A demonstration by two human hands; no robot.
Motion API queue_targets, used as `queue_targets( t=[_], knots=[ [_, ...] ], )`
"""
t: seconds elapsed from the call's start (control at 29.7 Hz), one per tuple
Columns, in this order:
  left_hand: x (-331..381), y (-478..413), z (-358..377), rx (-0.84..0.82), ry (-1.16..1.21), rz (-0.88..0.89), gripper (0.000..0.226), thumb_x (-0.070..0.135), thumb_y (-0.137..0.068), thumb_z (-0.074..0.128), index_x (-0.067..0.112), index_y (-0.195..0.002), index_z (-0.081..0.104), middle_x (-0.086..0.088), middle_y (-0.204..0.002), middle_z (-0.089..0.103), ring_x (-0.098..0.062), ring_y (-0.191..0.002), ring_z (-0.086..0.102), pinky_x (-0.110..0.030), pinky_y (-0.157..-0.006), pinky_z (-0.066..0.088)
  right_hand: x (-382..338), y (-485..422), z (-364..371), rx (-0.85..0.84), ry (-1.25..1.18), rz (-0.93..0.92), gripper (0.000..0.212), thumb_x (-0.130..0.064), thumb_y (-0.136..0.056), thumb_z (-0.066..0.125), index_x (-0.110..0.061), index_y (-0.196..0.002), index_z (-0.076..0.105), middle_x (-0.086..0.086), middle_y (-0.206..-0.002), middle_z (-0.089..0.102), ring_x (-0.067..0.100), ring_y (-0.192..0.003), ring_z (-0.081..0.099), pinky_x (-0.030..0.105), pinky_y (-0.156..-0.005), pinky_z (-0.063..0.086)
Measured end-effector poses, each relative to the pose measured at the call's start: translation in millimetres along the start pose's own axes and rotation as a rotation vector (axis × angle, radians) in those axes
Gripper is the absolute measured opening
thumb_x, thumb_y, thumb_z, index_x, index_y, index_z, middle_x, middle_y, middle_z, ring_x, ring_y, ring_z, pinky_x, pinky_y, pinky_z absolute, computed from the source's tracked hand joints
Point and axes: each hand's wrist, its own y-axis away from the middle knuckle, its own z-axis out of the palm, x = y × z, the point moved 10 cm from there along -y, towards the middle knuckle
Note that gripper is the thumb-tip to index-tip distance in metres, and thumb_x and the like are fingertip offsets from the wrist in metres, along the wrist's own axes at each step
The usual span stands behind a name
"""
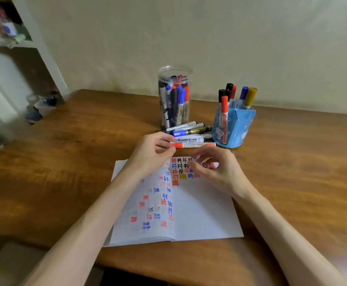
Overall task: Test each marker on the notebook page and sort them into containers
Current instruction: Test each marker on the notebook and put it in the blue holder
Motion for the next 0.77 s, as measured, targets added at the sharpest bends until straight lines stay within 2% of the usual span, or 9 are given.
queue_targets(
  t=[0.1, 0.2, 0.34, 0.44, 0.5, 0.61, 0.71, 0.77],
  knots=[
    [-2.2, -18.1, 5.6, 0.044, -0.227, 0.005, 0.033, 0.030, -0.093, 0.075, 0.027, -0.125, 0.066, 0.008, -0.108, 0.071, -0.003, -0.084, 0.066, -0.018, -0.063, 0.051, 2.6, -1.0, -2.7, -0.008, 0.012, 0.021, 0.014, -0.027, -0.090, 0.082, -0.031, -0.099, 0.071, -0.016, -0.098, 0.073, 0.004, -0.090, 0.071, 0.020, -0.072, 0.060],
    [1.6, -25.9, 9.6, 0.107, -0.457, 0.059, 0.037, 0.037, -0.089, 0.078, 0.027, -0.123, 0.068, 0.009, -0.096, 0.067, -0.009, -0.085, 0.064, -0.025, -0.068, 0.055, 6.7, -0.5, -7.6, 0.018, 0.018, 0.027, 0.015, -0.030, -0.091, 0.080, -0.024, -0.104, 0.075, -0.012, -0.102, 0.075, 0.004, -0.091, 0.071, 0.019, -0.072, 0.059],
    [1.7, -29.8, 17.4, 0.129, -0.606, 0.076, 0.032, 0.044, -0.088, 0.076, 0.027, -0.115, 0.069, 0.004, -0.102, 0.070, -0.010, -0.084, 0.058, -0.024, -0.063, 0.046, 11.1, 0.2, -10.6, 0.027, 0.033, 0.048, 0.016, -0.033, -0.092, 0.078, -0.022, -0.104, 0.074, -0.012, -0.101, 0.074, 0.003, -0.091, 0.070, 0.018, -0.069, 0.058],
    [2.0, -31.5, 21.8, 0.114, -0.624, 0.080, 0.031, 0.047, -0.089, 0.074, 0.026, -0.112, 0.070, 0.002, -0.110, 0.072, -0.014, -0.093, 0.065, -0.025, -0.068, 0.049, 10.8, 1.2, -11.4, 0.041, 0.054, 0.067, 0.011, -0.031, -0.094, 0.077, -0.024, -0.102, 0.073, -0.012, -0.097, 0.073, 0.001, -0.085, 0.068, 0.016, -0.064, 0.055],
    [3.9, -29.2, 21.9, 0.118, -0.609, 0.109, 0.031, 0.045, -0.091, 0.072, 0.024, -0.113, 0.071, 0.001, -0.120, 0.070, -0.015, -0.102, 0.066, -0.024, -0.070, 0.046, 13.5, 2.0, -13.6, 0.063, 0.063, 0.097, 0.010, -0.031, -0.095, 0.076, -0.024, -0.102, 0.075, -0.013, -0.093, 0.072, 0.001, -0.081, 0.068, 0.018, -0.060, 0.055],
    [5.3, -23.6, 12.9, 0.136, -0.471, 0.143, 0.025, 0.039, -0.092, 0.073, 0.022, -0.110, 0.073, 0.004, -0.120, 0.068, -0.009, -0.098, 0.061, -0.018, -0.068, 0.043, 18.6, 2.9, -13.9, 0.070, 0.027, 0.163, 0.018, -0.037, -0.097, 0.073, -0.021, -0.105, 0.077, -0.015, -0.086, 0.073, -0.003, -0.074, 0.069, 0.016, -0.055, 0.052],
    [14.6, -16.0, 10.6, 0.069, -0.311, 0.212, 0.017, 0.035, -0.090, 0.075, 0.025, -0.103, 0.072, 0.011, -0.104, 0.060, -0.004, -0.092, 0.057, -0.018, -0.070, 0.046, 17.9, 4.8, -12.1, 0.088, -0.188, 0.220, 0.025, -0.039, -0.096, 0.073, -0.020, -0.111, 0.077, -0.012, -0.082, 0.077, 0.004, -0.070, 0.073, 0.018, -0.058, 0.055],
    [26.1, -8.4, 16.8, -0.010, -0.272, 0.287, 0.015, 0.033, -0.090, 0.075, 0.026, -0.102, 0.070, 0.014, -0.106, 0.059, 0.001, -0.096, 0.059, -0.018, -0.074, 0.051, 14.5, 7.1, -10.2, 0.115, -0.365, 0.239, 0.016, -0.038, -0.096, 0.073, -0.023, -0.102, 0.077, -0.008, -0.076, 0.076, 0.006, -0.063, 0.069, 0.021, -0.055, 0.052]
  ],
)
